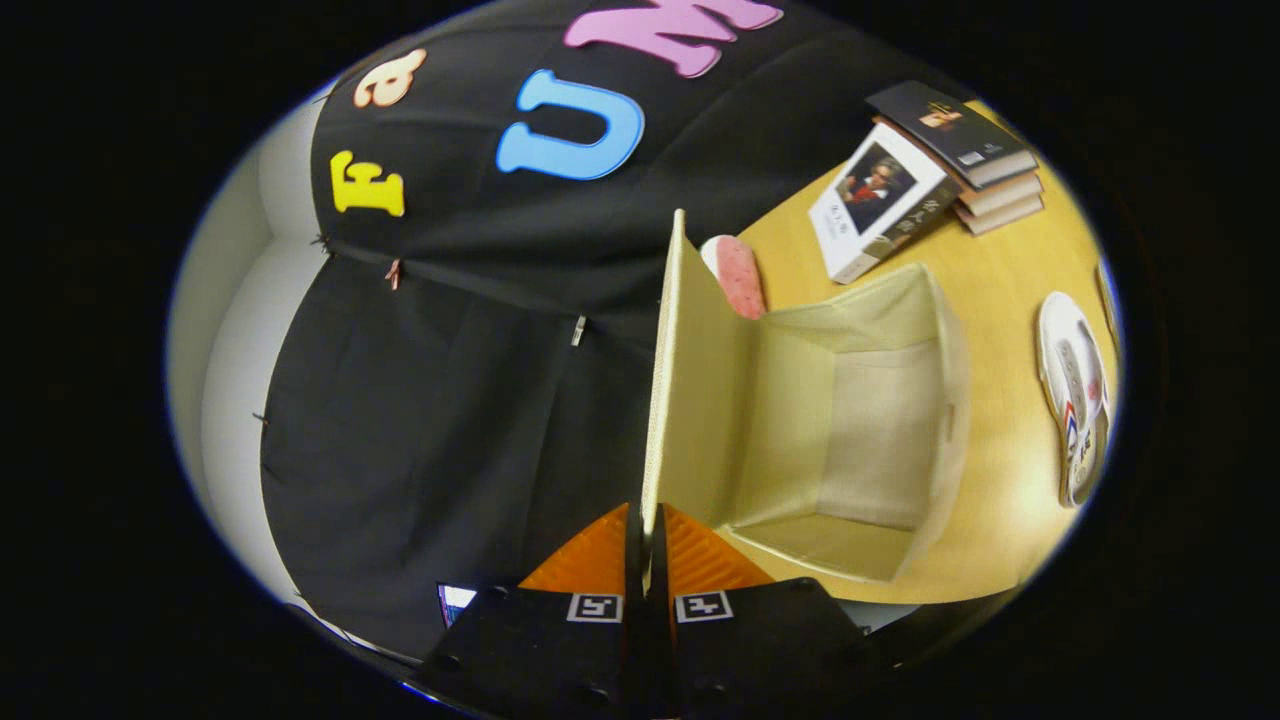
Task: Open the storage box then place both shoes into the box .Put the left shoe in first, then the right shoe, with the right side of both shoes facing outward in a uniform manner.
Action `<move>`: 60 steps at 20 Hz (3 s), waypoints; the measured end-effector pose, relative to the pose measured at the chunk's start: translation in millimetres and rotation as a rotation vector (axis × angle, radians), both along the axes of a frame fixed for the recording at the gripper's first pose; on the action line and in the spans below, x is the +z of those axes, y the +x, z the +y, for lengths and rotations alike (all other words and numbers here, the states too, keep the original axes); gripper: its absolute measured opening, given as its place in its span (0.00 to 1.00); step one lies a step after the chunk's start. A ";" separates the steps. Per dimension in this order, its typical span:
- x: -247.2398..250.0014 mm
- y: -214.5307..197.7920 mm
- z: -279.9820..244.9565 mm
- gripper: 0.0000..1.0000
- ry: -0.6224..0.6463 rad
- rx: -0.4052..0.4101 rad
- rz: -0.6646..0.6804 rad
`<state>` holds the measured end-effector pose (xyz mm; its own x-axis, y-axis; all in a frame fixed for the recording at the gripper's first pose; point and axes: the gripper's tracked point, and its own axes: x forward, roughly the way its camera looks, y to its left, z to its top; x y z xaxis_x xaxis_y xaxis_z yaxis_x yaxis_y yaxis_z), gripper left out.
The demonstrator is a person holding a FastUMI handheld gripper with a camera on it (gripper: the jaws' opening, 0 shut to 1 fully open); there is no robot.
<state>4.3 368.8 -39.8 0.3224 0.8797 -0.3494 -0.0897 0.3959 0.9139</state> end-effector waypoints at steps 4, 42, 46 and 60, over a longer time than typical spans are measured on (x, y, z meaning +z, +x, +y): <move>14.8 3.9 74.5 0.05 -0.003 0.075 -0.032; -251.6 -27.4 -311.3 0.99 -1.012 -0.190 -0.208; -297.2 -19.0 -330.5 1.00 -1.089 -0.108 -0.171; -349.5 57.3 -300.6 0.55 -0.937 -0.045 -0.142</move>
<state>61.5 68.2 -389.3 0.4425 0.2467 -0.8622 -0.1424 0.9685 0.2041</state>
